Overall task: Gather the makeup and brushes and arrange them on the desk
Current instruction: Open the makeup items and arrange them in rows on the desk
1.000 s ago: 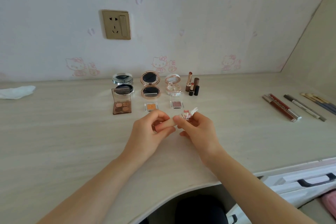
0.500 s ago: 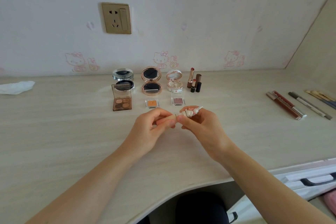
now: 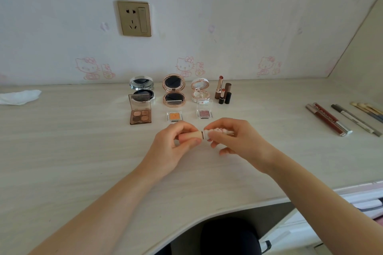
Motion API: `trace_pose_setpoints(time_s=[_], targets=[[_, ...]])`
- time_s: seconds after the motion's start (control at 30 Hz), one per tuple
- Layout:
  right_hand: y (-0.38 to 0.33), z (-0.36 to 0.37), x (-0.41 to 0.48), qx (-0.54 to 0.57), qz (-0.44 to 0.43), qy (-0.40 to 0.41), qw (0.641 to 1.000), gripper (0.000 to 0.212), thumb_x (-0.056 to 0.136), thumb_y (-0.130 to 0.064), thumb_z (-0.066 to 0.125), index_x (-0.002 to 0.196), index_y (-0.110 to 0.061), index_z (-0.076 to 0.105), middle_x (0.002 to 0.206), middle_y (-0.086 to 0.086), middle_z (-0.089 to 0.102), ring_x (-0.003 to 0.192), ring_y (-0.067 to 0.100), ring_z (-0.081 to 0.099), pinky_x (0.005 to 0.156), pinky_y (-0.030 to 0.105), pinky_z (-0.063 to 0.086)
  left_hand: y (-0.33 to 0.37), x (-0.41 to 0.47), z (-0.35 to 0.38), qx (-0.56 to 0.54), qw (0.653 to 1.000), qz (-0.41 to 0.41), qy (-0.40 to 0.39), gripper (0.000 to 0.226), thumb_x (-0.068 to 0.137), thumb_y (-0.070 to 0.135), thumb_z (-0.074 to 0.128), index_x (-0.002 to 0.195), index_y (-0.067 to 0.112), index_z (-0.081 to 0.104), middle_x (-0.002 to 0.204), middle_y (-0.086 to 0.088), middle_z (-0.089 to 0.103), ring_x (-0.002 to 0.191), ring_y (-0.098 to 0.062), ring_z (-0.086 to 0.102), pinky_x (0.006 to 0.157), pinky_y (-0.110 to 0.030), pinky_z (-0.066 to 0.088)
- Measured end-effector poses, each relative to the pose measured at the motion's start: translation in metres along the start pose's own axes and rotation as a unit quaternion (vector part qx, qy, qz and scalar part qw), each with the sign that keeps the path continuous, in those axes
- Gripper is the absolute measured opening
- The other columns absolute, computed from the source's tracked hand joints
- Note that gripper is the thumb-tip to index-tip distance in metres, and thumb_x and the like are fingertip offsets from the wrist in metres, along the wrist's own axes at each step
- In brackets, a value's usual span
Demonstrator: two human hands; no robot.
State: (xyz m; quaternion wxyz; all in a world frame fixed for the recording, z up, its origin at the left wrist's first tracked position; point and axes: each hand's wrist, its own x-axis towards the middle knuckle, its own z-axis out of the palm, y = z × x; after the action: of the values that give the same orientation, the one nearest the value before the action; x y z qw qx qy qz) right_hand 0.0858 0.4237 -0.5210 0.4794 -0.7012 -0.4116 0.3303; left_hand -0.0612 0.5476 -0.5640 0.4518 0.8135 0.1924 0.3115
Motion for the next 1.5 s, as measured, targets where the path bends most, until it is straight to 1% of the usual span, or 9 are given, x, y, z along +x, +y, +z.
trace_pose_setpoints(time_s=[0.2,0.4,0.53,0.73,0.87,1.07,1.17,1.3,1.5], targets=[[-0.005,-0.006,0.001,0.091,0.043,-0.047,0.994,0.019,0.089,-0.025,0.064,0.105,-0.015,0.067,0.104,0.009,0.067,0.085,0.018,0.067,0.07,0.035,0.057,0.0,0.0,0.001,0.016,1.0,0.009,-0.006,0.016,0.082,0.023,0.073,0.095,0.028,0.065,0.092,0.016,0.065,0.092,-0.004,0.06,0.08,-0.018,0.047],[-0.008,0.0,0.003,-0.08,0.004,-0.034,0.996,0.021,0.092,-0.029,0.059,0.088,-0.011,0.07,0.074,0.004,0.069,0.062,0.008,0.062,0.061,0.024,0.052,0.0,-0.001,0.0,0.005,1.0,0.008,-0.001,0.015,0.083,0.023,0.072,0.095,0.028,0.065,0.092,0.015,0.065,0.093,-0.005,0.06,0.081,-0.018,0.046],[-0.007,-0.007,0.004,-0.11,-0.063,-0.028,0.992,0.016,0.082,-0.017,0.072,0.097,-0.023,0.07,0.089,0.001,0.065,0.066,0.004,0.058,0.061,0.019,0.053,0.001,0.0,0.0,-0.015,1.0,-0.014,-0.003,0.013,0.083,0.024,0.072,0.094,0.027,0.066,0.092,0.013,0.066,0.091,-0.005,0.061,0.084,-0.027,0.05],[-0.009,-0.007,0.009,-0.108,0.025,-0.034,0.993,0.03,0.091,-0.042,0.056,0.097,-0.014,0.068,0.083,-0.001,0.074,0.069,0.009,0.063,0.065,0.027,0.05,0.0,0.0,-0.001,-0.018,1.0,-0.014,-0.003,0.014,0.083,0.024,0.072,0.094,0.027,0.066,0.092,0.012,0.067,0.092,-0.006,0.061,0.083,-0.026,0.049],[-0.007,-0.011,0.008,-0.145,-0.037,-0.025,0.988,0.009,0.083,-0.028,0.07,0.091,-0.024,0.067,0.084,-0.003,0.07,0.072,0.009,0.061,0.064,0.024,0.052,-0.001,0.0,-0.001,-0.011,1.0,-0.017,-0.001,0.014,0.083,0.024,0.072,0.095,0.025,0.066,0.093,0.011,0.067,0.092,-0.006,0.061,0.083,-0.026,0.049],[-0.008,-0.009,0.011,-0.132,0.027,-0.041,0.99,0.034,0.086,-0.05,0.059,0.106,-0.024,0.062,0.088,-0.003,0.073,0.076,0.009,0.066,0.066,0.025,0.05,0.001,0.0,-0.001,-0.022,0.999,-0.023,0.003,0.013,0.083,0.021,0.072,0.095,0.025,0.066,0.09,0.013,0.067,0.089,-0.003,0.061,0.079,-0.016,0.047],[-0.007,-0.007,0.01,-0.12,0.027,-0.05,0.991,0.032,0.093,-0.042,0.053,0.096,-0.013,0.067,0.079,-0.002,0.074,0.066,0.007,0.062,0.064,0.027,0.047,0.001,0.0,-0.001,-0.031,0.999,-0.026,0.006,0.014,0.083,0.02,0.072,0.095,0.023,0.066,0.09,0.012,0.068,0.087,-0.003,0.061,0.077,-0.011,0.045],[-0.008,-0.013,0.01,-0.133,-0.024,-0.027,0.99,0.01,0.084,-0.027,0.07,0.094,-0.025,0.07,0.077,-0.005,0.068,0.065,0.001,0.06,0.059,0.02,0.047,0.001,0.0,0.0,-0.039,0.999,-0.034,0.008,0.014,0.083,0.021,0.072,0.096,0.021,0.066,0.091,0.01,0.069,0.087,-0.002,0.063,0.077,-0.011,0.045],[-0.011,-0.019,0.006,-0.055,-0.036,-0.024,0.998,0.022,0.081,-0.009,0.072,0.098,-0.022,0.072,0.089,0.004,0.067,0.071,0.005,0.063,0.07,0.025,0.057,0.0,0.002,0.0,-0.041,0.998,-0.049,0.009,0.012,0.084,0.03,0.07,0.094,0.025,0.066,0.091,0.01,0.07,0.09,-0.005,0.064,0.078,-0.019,0.046]])
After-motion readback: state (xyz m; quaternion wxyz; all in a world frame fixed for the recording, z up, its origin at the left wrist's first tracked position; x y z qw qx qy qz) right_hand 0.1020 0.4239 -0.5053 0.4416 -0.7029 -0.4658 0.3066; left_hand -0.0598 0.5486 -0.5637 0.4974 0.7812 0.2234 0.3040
